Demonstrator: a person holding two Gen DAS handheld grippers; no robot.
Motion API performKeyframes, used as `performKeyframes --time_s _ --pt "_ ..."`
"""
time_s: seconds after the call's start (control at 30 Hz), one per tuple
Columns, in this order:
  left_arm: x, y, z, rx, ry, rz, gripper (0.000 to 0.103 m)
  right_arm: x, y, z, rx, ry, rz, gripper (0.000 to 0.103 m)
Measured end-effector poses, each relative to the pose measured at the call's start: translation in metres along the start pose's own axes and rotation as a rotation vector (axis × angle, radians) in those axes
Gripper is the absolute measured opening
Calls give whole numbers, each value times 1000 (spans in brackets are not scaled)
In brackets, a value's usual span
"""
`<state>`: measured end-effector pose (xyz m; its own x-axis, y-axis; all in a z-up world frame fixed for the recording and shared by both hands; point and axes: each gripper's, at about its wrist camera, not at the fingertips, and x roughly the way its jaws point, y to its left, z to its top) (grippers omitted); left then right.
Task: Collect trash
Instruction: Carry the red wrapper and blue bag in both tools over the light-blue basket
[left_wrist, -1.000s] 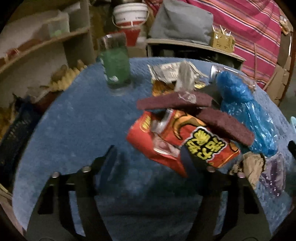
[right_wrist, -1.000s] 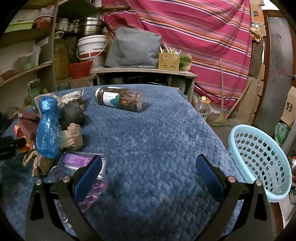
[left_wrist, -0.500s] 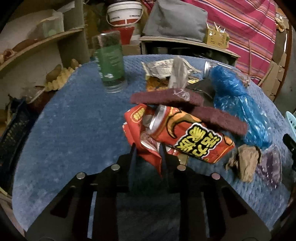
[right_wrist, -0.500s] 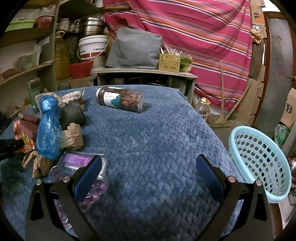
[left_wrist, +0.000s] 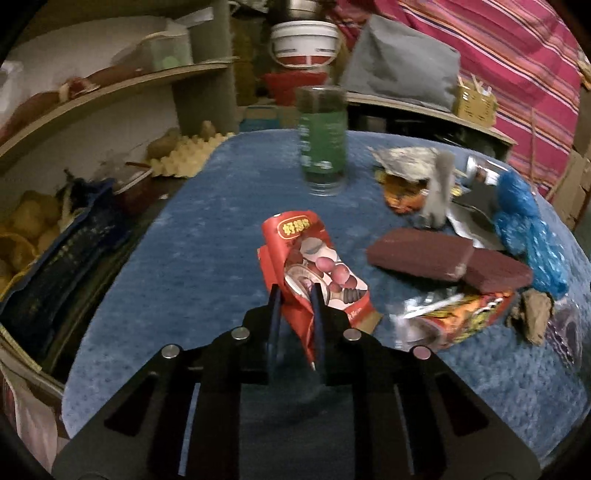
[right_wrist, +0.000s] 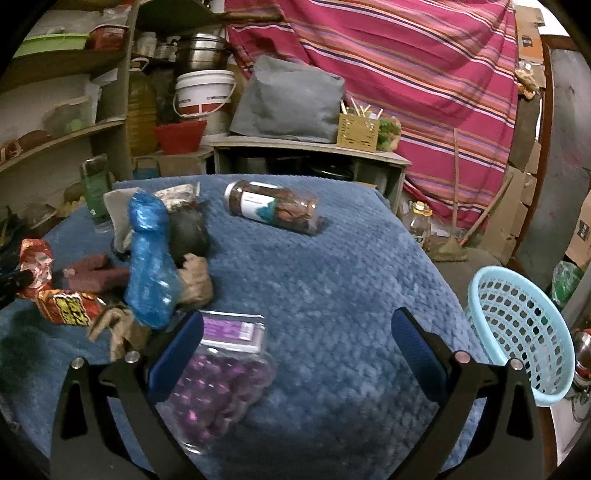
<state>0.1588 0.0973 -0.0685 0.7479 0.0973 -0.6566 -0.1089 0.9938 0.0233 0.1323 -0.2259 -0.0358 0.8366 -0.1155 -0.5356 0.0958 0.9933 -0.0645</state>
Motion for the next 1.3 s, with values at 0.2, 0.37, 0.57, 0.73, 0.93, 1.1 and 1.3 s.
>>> performKeyframes --time_s 0.2,0.37,0.57,0.73,0.93,1.1,1.3 --pt "2 22 -3 -22 2 16 15 5 25 12 -13 -2 41 99" --pt "4 30 -4 -41 -1 32 15 11 53 19 -70 -7 54 99" --pt "8 36 -4 -57 3 40 15 24 81 25 -143 9 57 98" --pt "12 37 -3 -68 8 47 14 32 94 21 -187 42 86 71" --pt "13 32 -4 -49 2 68 14 34 105 16 -243 49 124 35" --pt "15 29 -5 -43 6 81 14 33 97 18 -229 40 166 21" --pt "11 26 -2 -45 2 91 13 21 75 29 -193 0 204 13"
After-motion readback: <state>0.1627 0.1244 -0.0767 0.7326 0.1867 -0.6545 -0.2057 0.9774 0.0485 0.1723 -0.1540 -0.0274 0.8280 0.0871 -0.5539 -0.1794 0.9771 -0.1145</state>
